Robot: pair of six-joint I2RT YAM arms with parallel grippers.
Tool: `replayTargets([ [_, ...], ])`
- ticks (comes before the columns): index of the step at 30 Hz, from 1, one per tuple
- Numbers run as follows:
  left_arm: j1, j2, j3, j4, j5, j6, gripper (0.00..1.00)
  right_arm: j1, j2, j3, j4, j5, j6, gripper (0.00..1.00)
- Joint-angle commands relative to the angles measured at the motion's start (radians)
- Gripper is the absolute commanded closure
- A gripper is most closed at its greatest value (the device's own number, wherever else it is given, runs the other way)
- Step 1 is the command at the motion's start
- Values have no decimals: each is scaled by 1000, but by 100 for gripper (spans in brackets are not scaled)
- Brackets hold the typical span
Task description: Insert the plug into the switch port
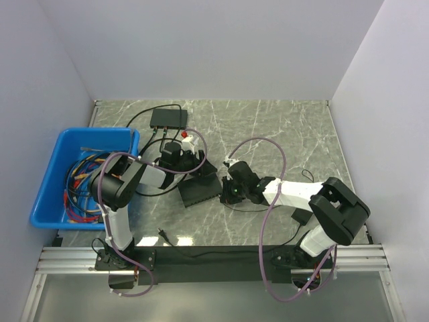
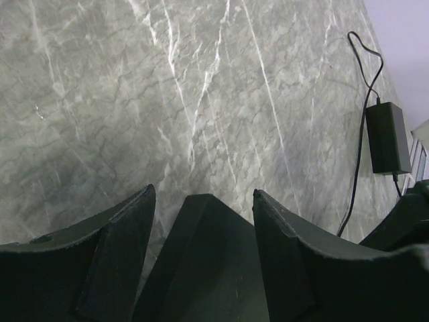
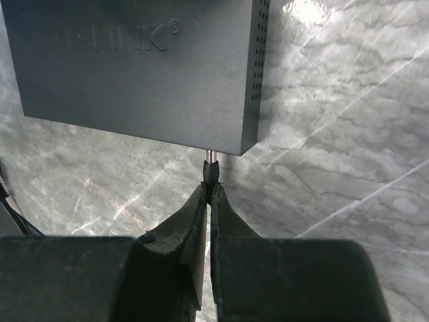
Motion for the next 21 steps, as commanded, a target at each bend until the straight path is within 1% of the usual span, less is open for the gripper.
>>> replayTargets([
  [1,2,13,29,16,26,24,34,8,-10,48,19,28,4,100],
  [7,4,10,28,11,23,29,35,8,-25,54,19,45,6,100],
  [9,4,9,28,11,22,29,35,6,-21,53,-5,51,4,100],
  [16,4,18,29,13,28,27,35,9,-37,18,-2,74,9,100],
  [21,4,26,35,13,37,24,35,8,-31,31,-17,99,14,100],
])
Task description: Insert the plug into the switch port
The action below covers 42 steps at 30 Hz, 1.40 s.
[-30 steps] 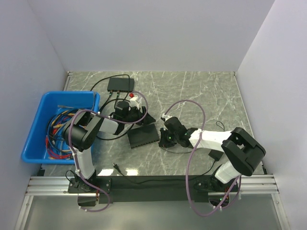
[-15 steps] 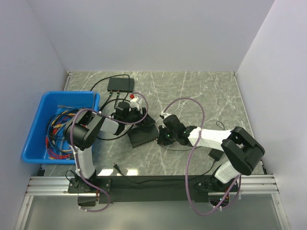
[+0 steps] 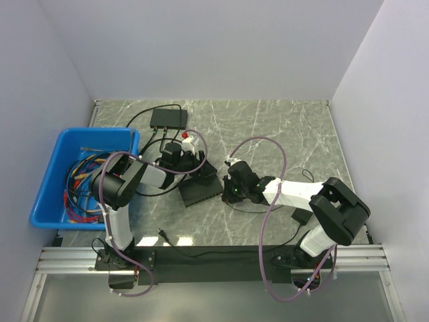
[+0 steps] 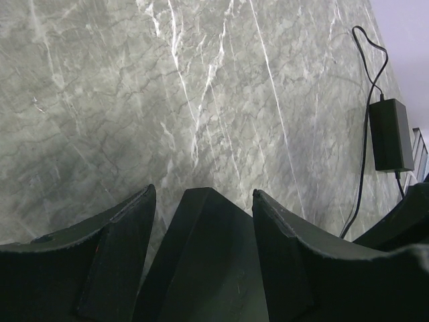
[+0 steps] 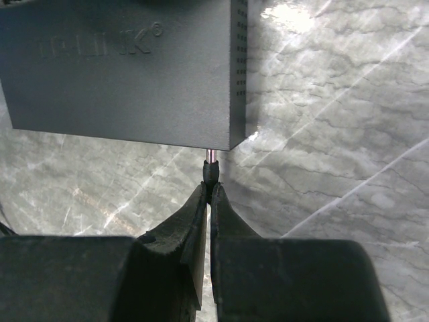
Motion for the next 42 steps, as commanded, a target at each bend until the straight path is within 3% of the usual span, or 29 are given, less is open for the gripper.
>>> replayTargets([
  [1,4,7,33,20,33,27,35,6,-26,24,3,49,12,100],
  [31,4,31,53,-6,85,42,35,3,27,93,-5,55,5,100],
  [42,4,31,50,1,67,39,36,-6,-46,-5,28,49,0,100],
])
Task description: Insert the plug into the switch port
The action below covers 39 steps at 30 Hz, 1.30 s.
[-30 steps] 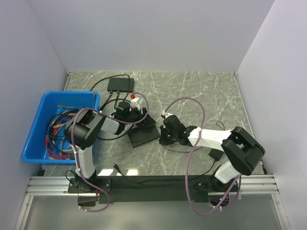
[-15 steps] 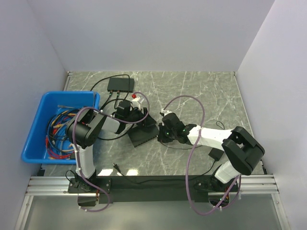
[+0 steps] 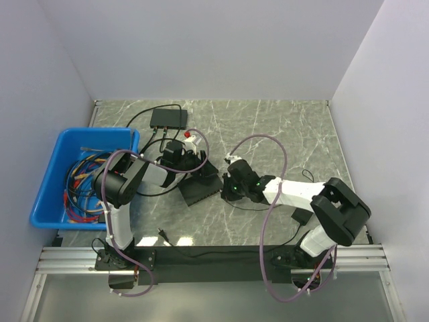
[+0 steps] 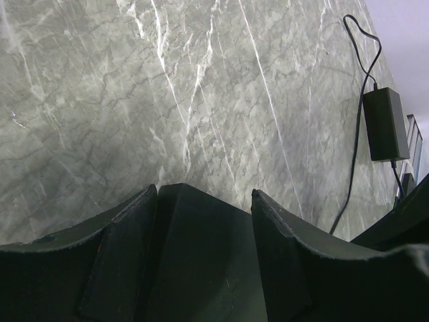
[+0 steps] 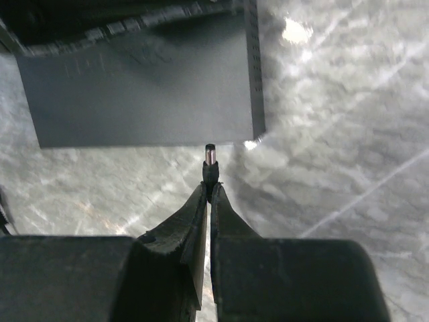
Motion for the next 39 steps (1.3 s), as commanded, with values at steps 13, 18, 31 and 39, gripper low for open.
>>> replayTargets([
  [13,2,15,21,20,28,18,36,-4,-74,-63,27,19,-24,100],
  [18,3,8,14,30,36,29,36,-10,-2,-22,16,2,-25,100],
  [31,3,29,21,25,45,41,36,-25,21,9,7,22,-30,100],
  [39,2,40,32,24,51,40,37,-37,26,24,8,14,-33,100],
])
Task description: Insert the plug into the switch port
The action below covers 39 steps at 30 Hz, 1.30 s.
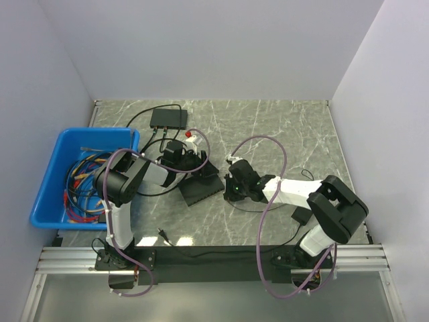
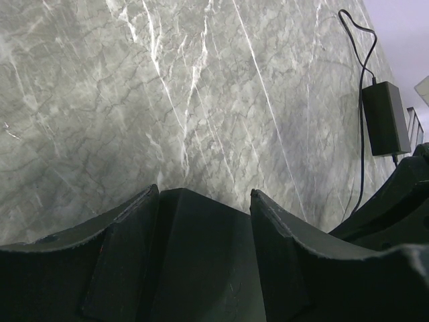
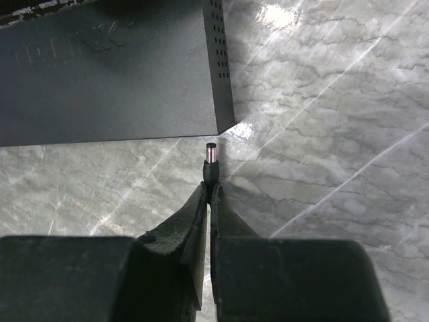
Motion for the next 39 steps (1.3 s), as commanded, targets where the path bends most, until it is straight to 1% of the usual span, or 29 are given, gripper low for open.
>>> replayTargets([
  [1,-2,21,21,3,30,18,37,-8,14,50,14,18,-14,100],
  [9,-3,27,29,-19,19,35,37,-8,37,92,10,9,-14,100],
  [21,-16,34,43,-42,36,61,37,-13,48,99,-1,27,-29,100],
  [30,-25,68,64,-56,87,80,37,-25,60,141,-44,58,-78,100],
  [38,-48,63,77,-97,87,126,37,-35,59,176,-76,65,-107,100],
  [39,-51,63,78,-105,88,130,37,-35,57,181,-79,88,-110,100],
])
